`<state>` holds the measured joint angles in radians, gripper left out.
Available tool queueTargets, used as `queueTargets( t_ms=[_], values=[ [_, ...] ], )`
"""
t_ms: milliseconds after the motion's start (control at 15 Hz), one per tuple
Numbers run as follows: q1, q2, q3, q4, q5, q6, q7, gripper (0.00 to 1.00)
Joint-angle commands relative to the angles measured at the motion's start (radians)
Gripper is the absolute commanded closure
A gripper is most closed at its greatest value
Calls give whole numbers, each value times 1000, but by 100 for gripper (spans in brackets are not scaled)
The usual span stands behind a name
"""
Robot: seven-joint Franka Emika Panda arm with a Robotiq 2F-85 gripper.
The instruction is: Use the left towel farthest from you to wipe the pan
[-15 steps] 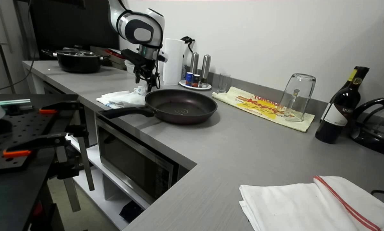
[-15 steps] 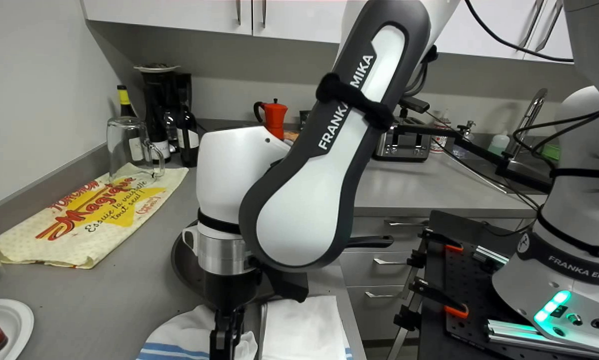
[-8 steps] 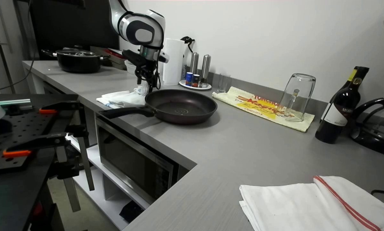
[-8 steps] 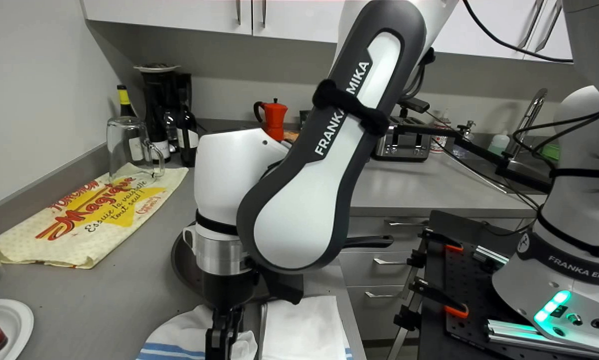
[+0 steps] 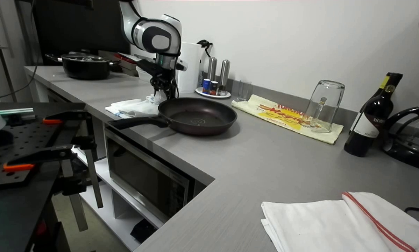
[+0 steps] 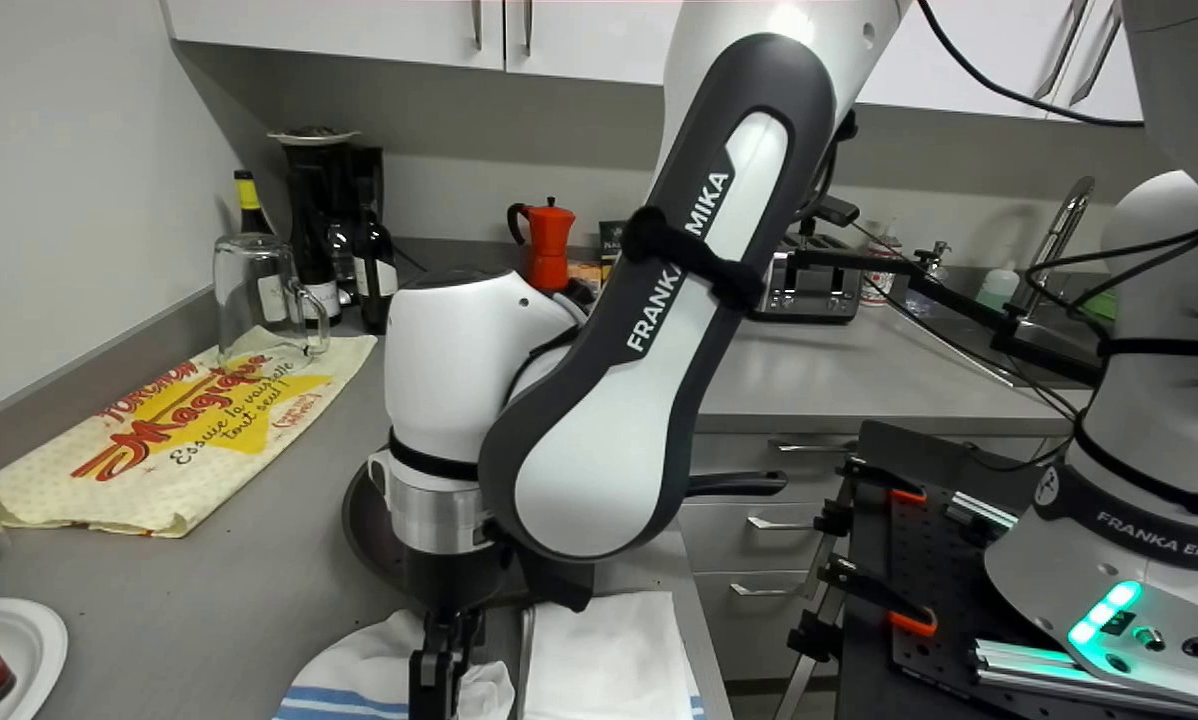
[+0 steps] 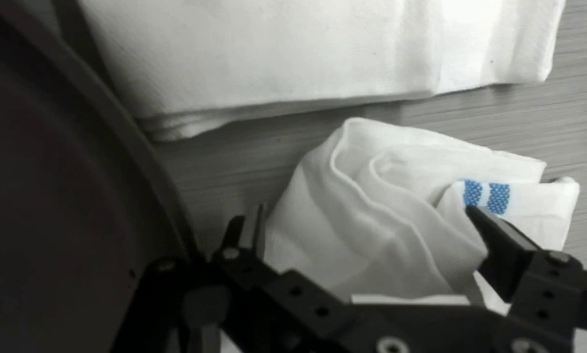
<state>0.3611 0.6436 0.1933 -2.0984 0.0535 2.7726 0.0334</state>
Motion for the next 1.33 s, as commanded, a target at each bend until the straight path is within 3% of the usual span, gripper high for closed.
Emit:
queueTargets(
  t_ms=[0,67,133,267,867,1267],
  values=[
    [49,28,-49,32,-54,15,75,0],
    [52,29,-53,35,-59,11,82,5],
    [55,29,-56,37,-63,7,88,26],
    [59,28,-60,39,-67,4,95,31],
    [47,8,-61,30,-64,-16,96,98],
    [27,-100,-18,-10,-52,-72,77,97]
  ],
)
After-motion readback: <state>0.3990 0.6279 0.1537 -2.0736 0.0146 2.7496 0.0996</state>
